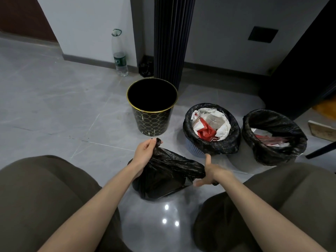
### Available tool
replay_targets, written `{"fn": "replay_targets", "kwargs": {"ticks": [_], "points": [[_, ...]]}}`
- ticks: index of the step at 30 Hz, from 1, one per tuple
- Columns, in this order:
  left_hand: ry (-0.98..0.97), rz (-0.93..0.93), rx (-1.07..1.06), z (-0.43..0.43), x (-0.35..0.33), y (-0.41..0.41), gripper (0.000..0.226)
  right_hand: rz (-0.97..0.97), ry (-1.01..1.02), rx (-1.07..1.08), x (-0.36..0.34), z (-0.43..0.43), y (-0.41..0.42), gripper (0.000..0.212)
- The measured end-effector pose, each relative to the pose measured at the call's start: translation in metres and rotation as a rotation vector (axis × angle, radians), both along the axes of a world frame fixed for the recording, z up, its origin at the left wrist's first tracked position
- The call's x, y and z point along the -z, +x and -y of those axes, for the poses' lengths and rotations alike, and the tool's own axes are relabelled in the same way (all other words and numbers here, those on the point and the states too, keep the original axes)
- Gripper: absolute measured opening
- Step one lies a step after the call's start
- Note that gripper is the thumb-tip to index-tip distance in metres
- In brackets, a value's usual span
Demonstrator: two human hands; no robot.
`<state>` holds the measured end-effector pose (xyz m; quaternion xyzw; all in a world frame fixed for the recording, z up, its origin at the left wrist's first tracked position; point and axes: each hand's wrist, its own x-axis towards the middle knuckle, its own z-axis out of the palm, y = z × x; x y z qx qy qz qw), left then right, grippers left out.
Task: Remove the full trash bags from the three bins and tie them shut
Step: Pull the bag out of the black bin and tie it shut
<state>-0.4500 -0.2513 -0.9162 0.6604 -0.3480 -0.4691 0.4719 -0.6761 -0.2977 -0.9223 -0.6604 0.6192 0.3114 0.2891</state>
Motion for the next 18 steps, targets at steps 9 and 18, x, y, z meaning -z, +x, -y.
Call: {"fn": "replay_targets", "kwargs": {"ticks": [9,18], "points": [[0.020,-0.033,-0.007,0.001,-0.001,-0.001,0.034,0.300,-0.594,-0.110,-0.003,-0.002,0.010,0.030],[0.129,0.004,0.235,0.001,-0.002,0.005,0.038,0.743,-0.384,0.230,-0.028,0.007,0.023,0.027]]}}
